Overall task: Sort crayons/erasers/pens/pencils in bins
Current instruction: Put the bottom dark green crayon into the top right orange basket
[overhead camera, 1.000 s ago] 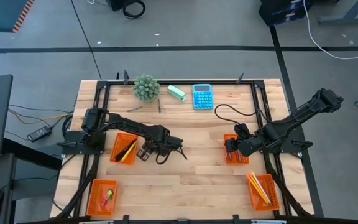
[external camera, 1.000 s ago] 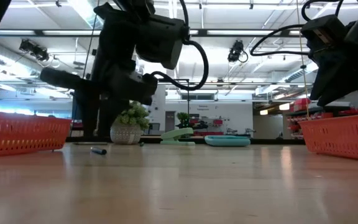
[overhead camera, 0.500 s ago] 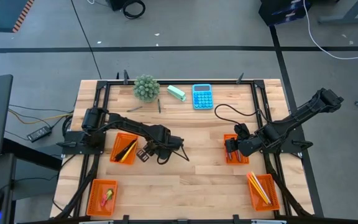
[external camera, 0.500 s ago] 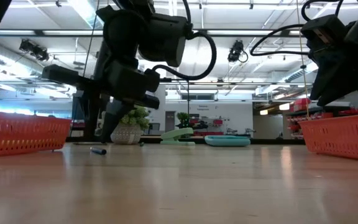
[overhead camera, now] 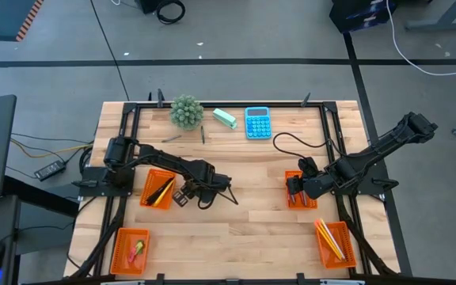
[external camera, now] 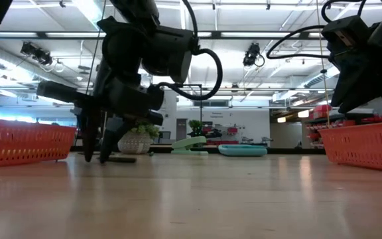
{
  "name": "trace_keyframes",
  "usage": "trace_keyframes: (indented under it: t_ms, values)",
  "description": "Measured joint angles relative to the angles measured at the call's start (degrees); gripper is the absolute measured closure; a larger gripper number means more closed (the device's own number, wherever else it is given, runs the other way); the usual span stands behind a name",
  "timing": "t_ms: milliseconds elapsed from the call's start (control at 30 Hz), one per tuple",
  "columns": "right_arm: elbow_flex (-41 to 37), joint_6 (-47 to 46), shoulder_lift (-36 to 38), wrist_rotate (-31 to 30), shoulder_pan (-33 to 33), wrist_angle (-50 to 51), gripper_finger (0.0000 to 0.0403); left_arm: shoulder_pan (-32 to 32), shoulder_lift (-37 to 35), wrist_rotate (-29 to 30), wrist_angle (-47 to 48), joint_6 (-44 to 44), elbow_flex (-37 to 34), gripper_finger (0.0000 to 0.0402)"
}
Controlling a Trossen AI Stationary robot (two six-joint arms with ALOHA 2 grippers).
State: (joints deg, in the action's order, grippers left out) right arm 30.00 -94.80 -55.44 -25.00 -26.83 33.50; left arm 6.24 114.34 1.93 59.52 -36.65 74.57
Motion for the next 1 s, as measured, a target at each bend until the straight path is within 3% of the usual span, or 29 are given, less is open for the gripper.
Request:
trace_keyframes:
  t_ms: [400,733,1000]
  values:
    - [0.00,0.08,0.00,-0.26,0.00,0.28,0.0315,-1.09,-3.29,2.15,-0.41,1.02,0.15,0.0294]
    - [0.00,0.11,0.00,-0.28,0.00,0.37,0.0315,-10.76,-4.19,-0.30,-3.64,10.49,0.17,0.0294]
    - [0.00,0.02,0.00,-0.28,0.00,0.46,0.0315,-16.13,-4.46,-3.93,-4.30,5.40,0.17,0.0294]
